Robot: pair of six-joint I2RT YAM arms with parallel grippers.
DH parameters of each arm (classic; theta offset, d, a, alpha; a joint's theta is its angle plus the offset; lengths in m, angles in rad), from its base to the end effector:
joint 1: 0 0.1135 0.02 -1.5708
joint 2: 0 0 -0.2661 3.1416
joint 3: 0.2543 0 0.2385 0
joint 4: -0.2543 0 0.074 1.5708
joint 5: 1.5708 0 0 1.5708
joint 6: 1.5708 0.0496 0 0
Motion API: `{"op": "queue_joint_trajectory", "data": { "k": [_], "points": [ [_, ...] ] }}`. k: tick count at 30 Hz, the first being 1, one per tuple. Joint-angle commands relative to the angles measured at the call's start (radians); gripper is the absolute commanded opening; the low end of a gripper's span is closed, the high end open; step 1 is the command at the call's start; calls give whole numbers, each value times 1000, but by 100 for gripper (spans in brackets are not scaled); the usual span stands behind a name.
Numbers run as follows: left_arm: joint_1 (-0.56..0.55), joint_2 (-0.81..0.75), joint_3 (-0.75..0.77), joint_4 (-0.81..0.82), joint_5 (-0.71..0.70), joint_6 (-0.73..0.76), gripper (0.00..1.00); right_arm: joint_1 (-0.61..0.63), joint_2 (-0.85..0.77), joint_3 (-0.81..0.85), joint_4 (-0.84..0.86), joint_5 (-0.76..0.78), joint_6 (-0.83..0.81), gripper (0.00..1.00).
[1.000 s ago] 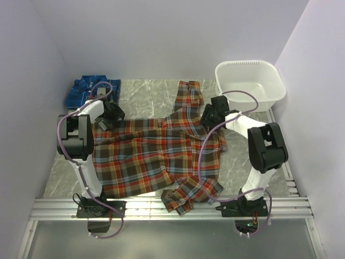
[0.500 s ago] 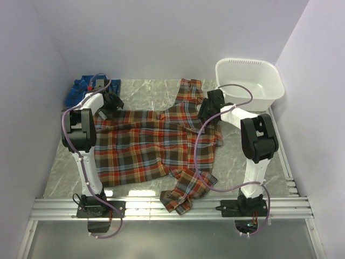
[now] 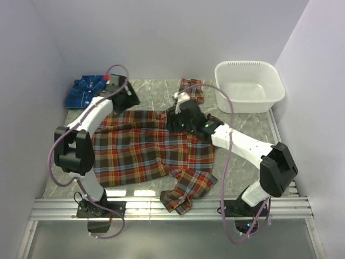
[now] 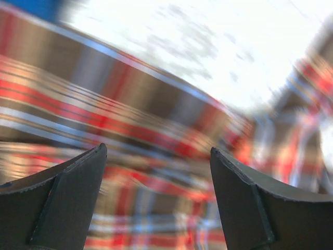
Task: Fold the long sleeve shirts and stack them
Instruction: Fold the shirt
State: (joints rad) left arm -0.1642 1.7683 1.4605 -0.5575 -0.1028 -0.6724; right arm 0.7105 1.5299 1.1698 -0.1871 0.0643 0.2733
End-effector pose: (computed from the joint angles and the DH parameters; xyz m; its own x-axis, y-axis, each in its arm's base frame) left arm 0.3859 -0.0588 0.2678 -0.6480 -0.5207 -0.5559 -0.3919 0.8538 -0.3428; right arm 0.2687 0.2270 0.2899 -0.5442 -0.1129 -0.8313 -0.4802 0.8545 0.1983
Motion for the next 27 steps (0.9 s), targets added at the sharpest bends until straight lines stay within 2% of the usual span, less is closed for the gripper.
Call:
{"op": "queue_joint_trajectory", "data": {
  "k": [1,5,12,16,20,27],
  "points": [
    [-101,-13,-29,-1,5,42,86,105,35,-50,-43,-50,-55,66],
    [-179,42,-40,24,9,50,86,204,84,-73,-17,-61,-80,64],
    [-273,146,-40,50,-8,47,87,319,209,-38,-74,-57,-134,63],
    [-276,204,-46,57,-8,19,87,375,249,-19,-153,-75,-163,63],
    [-276,264,-42,67,11,-6,87,431,282,-24,-222,-197,-184,63],
    [-275,293,-51,80,18,-29,87,487,328,33,-324,-300,-262,63]
  ]
}}
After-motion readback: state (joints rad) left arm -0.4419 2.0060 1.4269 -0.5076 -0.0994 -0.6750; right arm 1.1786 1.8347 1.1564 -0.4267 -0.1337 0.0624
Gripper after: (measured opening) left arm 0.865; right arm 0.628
